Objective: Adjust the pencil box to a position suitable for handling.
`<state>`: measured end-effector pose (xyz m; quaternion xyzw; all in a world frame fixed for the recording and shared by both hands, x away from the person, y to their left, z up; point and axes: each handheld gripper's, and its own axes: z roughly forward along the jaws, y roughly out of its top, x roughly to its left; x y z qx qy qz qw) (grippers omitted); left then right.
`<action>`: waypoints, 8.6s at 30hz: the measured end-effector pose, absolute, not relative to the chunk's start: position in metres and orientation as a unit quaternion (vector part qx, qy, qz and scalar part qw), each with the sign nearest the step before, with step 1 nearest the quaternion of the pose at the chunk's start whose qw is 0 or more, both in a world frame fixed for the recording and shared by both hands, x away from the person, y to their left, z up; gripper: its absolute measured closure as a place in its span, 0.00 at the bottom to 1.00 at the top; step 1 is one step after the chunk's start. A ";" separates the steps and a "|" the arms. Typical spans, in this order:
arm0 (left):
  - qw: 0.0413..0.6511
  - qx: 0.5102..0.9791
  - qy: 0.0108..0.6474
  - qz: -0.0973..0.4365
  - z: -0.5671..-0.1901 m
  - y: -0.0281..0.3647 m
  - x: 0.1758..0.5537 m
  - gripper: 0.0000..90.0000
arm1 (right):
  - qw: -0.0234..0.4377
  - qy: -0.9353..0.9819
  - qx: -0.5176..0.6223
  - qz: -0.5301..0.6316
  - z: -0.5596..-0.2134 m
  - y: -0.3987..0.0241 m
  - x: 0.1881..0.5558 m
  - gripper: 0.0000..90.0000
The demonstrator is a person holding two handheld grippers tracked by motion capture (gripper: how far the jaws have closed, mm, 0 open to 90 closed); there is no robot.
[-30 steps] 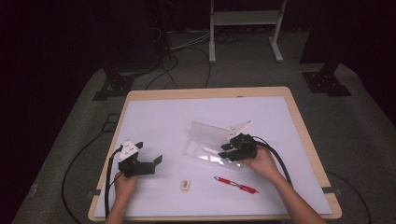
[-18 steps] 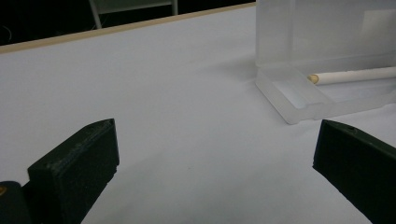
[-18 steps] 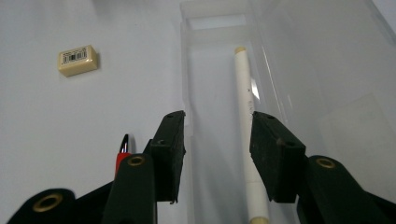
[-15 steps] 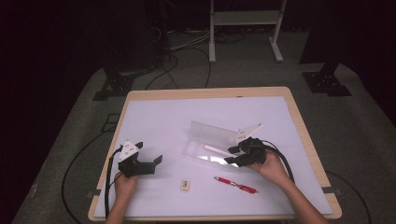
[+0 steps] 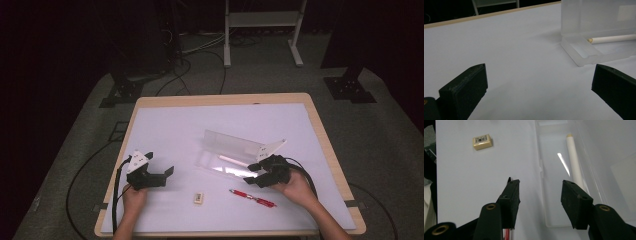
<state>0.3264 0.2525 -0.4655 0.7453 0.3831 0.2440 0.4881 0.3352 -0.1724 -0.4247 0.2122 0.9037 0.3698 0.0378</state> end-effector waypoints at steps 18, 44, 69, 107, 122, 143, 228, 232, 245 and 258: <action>0.488 0.746 0.383 0.244 -0.466 0.252 0.326 0.00 | 0.020 0.905 0.213 0.369 -0.439 -0.177 0.317 0.54; 0.487 0.746 0.383 0.244 -0.465 0.252 0.326 0.00 | 0.000 0.913 0.201 0.354 -0.458 -0.173 0.299 0.60; 0.487 0.746 0.383 0.244 -0.465 0.252 0.326 0.00 | 0.031 0.921 0.193 0.337 -0.463 -0.169 0.293 0.80; 0.487 0.746 0.383 0.245 -0.466 0.252 0.326 0.00 | 0.042 0.913 0.198 0.353 -0.443 -0.171 0.293 0.88; 0.488 0.746 0.383 0.244 -0.465 0.252 0.326 0.00 | 0.049 0.905 0.191 0.376 -0.410 -0.166 0.314 0.88; 0.489 0.745 0.382 0.244 -0.466 0.252 0.326 0.00 | 0.049 0.909 0.181 0.371 -0.393 -0.148 0.342 0.88; 0.491 0.744 0.382 0.243 -0.466 0.253 0.326 0.00 | 0.036 0.929 0.193 0.314 -0.441 -0.116 0.391 0.88; 0.491 0.744 0.382 0.243 -0.466 0.253 0.326 0.00 | 0.033 0.930 0.193 0.313 -0.444 -0.115 0.391 0.88; 0.491 0.744 0.382 0.243 -0.466 0.253 0.326 0.00 | 0.026 0.932 0.195 0.305 -0.450 -0.115 0.392 0.87; 0.491 0.744 0.382 0.243 -0.465 0.253 0.326 0.00 | 0.021 0.931 0.199 0.304 -0.454 -0.115 0.393 0.87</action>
